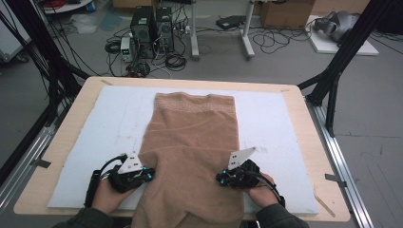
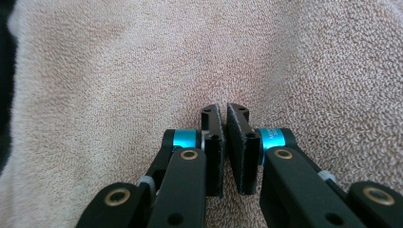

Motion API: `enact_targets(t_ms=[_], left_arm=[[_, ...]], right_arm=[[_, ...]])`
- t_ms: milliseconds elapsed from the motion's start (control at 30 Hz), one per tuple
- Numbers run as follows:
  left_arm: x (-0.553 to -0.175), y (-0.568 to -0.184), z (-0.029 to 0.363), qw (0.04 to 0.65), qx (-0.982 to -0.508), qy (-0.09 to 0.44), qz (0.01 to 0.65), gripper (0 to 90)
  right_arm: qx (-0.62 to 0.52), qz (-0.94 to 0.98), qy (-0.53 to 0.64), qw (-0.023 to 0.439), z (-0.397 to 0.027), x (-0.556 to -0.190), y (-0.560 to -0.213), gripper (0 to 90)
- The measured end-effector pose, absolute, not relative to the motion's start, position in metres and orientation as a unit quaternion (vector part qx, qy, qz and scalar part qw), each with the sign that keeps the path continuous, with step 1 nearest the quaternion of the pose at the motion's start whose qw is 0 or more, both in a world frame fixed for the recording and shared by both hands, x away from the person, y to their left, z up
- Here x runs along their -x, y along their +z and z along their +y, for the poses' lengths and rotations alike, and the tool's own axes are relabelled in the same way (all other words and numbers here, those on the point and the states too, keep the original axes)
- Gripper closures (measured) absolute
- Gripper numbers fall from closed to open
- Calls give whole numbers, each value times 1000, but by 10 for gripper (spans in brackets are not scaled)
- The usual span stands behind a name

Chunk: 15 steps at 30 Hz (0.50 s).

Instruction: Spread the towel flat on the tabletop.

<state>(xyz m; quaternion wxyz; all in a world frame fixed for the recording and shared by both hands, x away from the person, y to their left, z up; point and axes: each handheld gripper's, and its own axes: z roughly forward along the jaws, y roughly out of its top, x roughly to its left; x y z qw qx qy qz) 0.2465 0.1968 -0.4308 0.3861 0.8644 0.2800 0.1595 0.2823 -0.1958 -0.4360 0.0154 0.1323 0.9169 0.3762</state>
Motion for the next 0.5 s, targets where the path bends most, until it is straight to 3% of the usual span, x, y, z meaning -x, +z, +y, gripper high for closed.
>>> enact_targets(t_ms=[267,500], left_arm=[[-208,-415,231,392,-860,163,283,851],[-228,-412,205,407,-864,148,259,650]], right_arm=[[-86,914,397,-12,-195,-244,-421,834],[-119,908,401,29,-203,-253,-407,681]])
